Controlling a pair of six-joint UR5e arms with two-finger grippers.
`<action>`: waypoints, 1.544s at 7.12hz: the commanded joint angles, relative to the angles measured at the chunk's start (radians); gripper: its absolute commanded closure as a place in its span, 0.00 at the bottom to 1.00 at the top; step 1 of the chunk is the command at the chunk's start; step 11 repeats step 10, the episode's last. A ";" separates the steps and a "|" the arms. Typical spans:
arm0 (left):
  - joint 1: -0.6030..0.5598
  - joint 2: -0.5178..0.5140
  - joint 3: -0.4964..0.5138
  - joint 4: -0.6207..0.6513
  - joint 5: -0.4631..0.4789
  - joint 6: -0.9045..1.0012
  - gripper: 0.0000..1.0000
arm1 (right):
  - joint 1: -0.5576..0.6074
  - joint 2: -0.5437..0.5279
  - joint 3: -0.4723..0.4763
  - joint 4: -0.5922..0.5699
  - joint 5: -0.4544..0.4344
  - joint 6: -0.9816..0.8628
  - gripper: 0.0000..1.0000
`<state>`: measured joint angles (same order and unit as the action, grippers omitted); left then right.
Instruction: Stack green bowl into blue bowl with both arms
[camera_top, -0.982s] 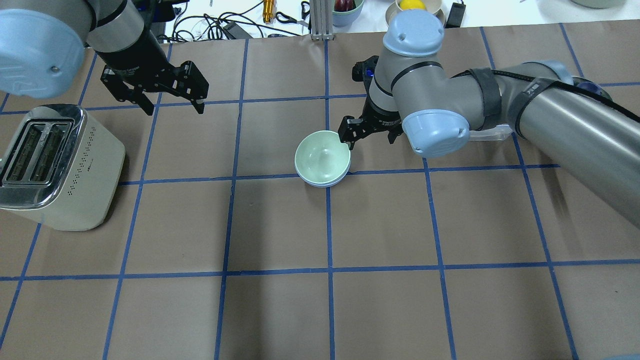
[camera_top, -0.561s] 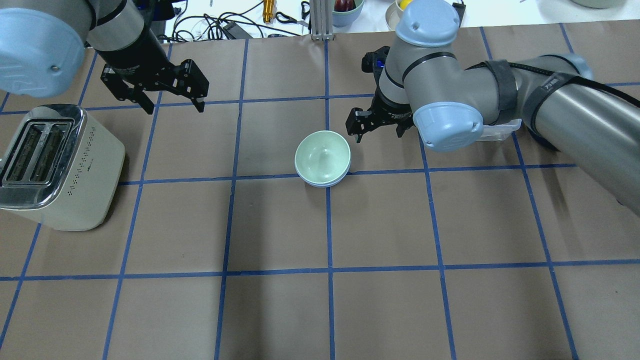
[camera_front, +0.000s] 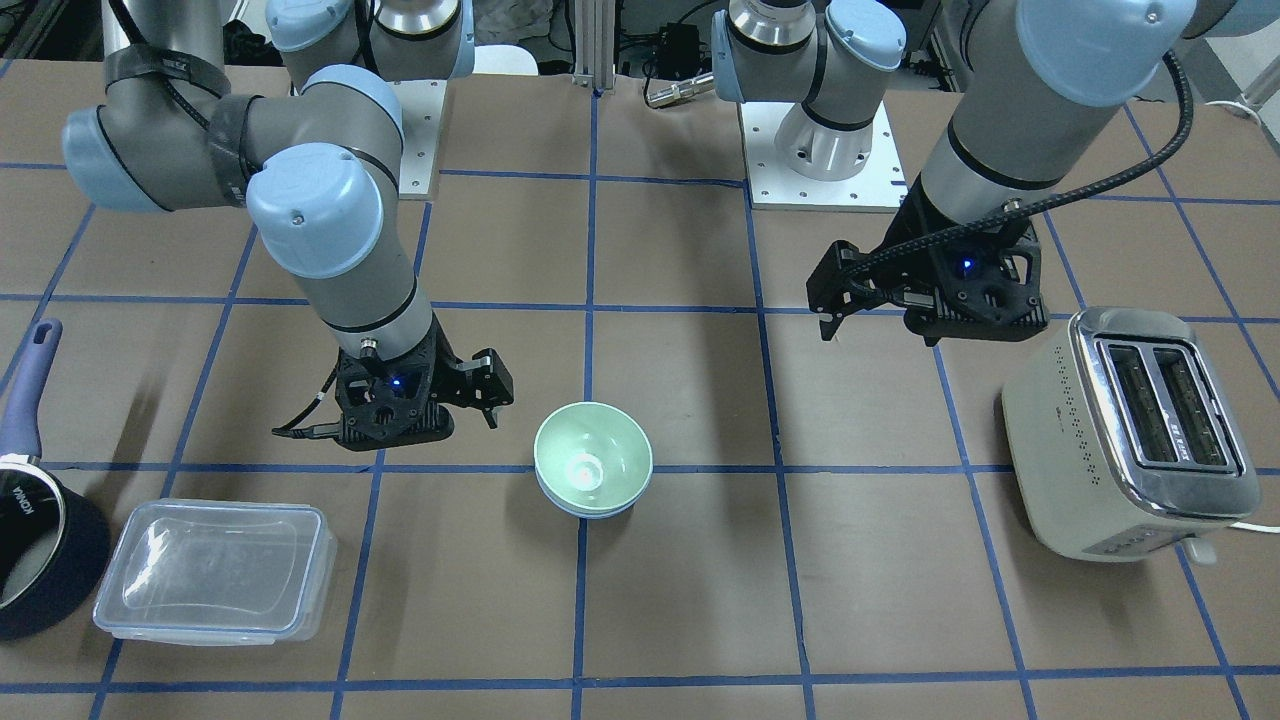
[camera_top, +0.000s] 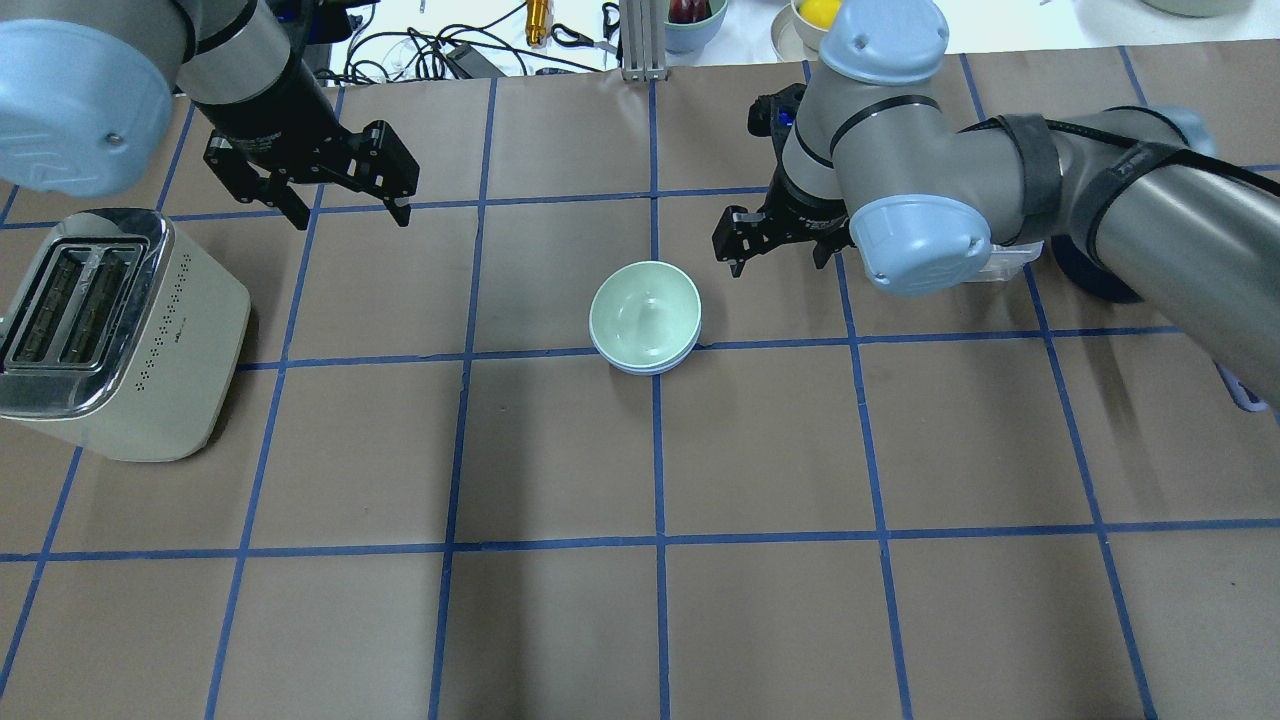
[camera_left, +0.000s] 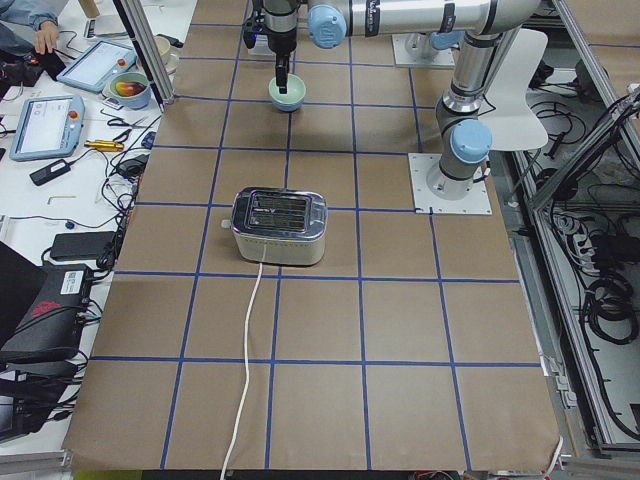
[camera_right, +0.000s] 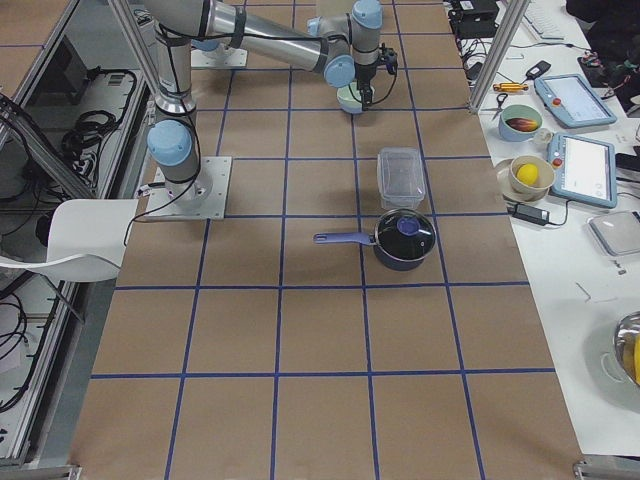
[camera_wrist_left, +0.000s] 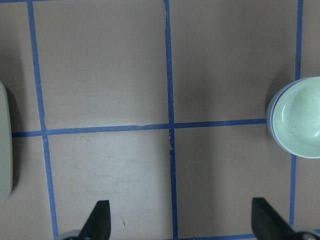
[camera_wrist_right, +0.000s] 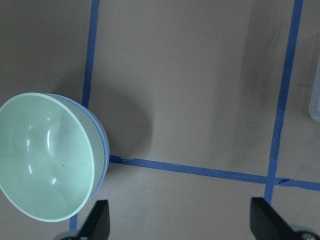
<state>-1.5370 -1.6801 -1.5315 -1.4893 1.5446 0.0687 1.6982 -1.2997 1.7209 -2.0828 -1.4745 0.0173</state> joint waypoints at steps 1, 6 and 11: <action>0.000 -0.003 -0.001 0.001 0.000 -0.003 0.00 | -0.024 -0.092 -0.003 0.140 -0.010 0.000 0.00; 0.000 -0.004 -0.001 0.003 0.000 -0.006 0.00 | -0.149 -0.242 -0.098 0.484 -0.085 -0.072 0.00; 0.000 -0.006 -0.001 0.003 0.000 -0.006 0.00 | -0.149 -0.276 -0.150 0.553 -0.072 -0.073 0.00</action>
